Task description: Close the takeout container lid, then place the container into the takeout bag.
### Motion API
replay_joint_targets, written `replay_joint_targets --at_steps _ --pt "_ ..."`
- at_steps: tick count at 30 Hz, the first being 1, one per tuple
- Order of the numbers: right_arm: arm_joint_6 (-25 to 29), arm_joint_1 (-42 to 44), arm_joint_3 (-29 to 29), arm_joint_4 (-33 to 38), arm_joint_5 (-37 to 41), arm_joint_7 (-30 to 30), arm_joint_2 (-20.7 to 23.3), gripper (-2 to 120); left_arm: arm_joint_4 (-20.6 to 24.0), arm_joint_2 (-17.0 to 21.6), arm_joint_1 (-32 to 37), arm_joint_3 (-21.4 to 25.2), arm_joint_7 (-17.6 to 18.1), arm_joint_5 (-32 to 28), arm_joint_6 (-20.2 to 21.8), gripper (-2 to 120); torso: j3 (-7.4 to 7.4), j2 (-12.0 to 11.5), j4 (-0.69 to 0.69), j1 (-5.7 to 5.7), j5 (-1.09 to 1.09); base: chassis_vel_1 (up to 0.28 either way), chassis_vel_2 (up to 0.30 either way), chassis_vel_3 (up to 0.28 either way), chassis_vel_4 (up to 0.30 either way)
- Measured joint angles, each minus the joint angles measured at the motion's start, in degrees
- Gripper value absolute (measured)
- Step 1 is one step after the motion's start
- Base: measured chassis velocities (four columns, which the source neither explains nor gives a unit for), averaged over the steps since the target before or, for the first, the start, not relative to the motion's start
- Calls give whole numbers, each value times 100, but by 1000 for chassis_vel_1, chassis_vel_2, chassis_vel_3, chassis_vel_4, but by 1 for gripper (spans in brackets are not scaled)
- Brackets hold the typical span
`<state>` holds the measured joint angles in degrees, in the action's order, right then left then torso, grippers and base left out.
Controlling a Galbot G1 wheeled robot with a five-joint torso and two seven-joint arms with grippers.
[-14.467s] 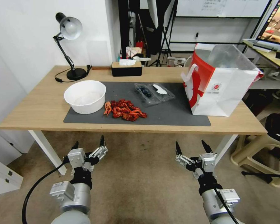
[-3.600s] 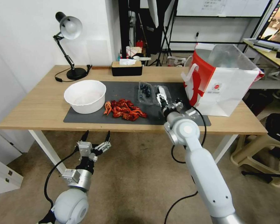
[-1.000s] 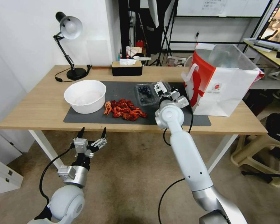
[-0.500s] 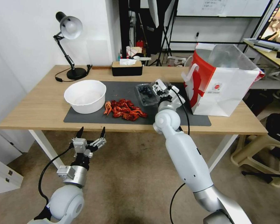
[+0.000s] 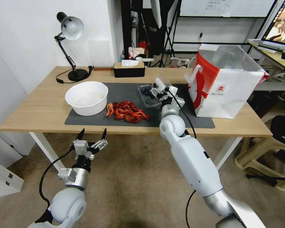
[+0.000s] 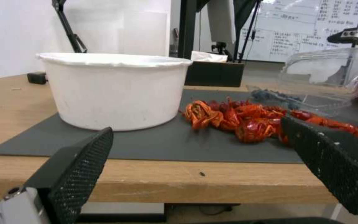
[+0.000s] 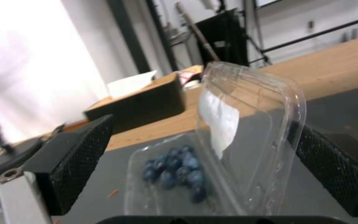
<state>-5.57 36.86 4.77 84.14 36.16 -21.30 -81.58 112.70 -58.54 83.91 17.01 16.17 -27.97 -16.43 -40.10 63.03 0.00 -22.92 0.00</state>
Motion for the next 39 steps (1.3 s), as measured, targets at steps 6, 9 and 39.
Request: replay_joint_targets --at_steps 6,9,39 --pt "-49 -28 -85 -32 -28 670 172 100 -11 -28 9 -9 5 5 -21 100 0 0 0 0 0 0 0 0 0" --pt "-57 -57 -122 -59 -32 775 228 100 -14 -28 10 -15 11 7 -22 100 0 0 0 0 0 0 0 0 0" --pt "-657 -692 -673 -684 2242 1819 531 100 -8 -44 31 -50 56 41 -44 100 -1 0 0 0 0 0 0 0 0"
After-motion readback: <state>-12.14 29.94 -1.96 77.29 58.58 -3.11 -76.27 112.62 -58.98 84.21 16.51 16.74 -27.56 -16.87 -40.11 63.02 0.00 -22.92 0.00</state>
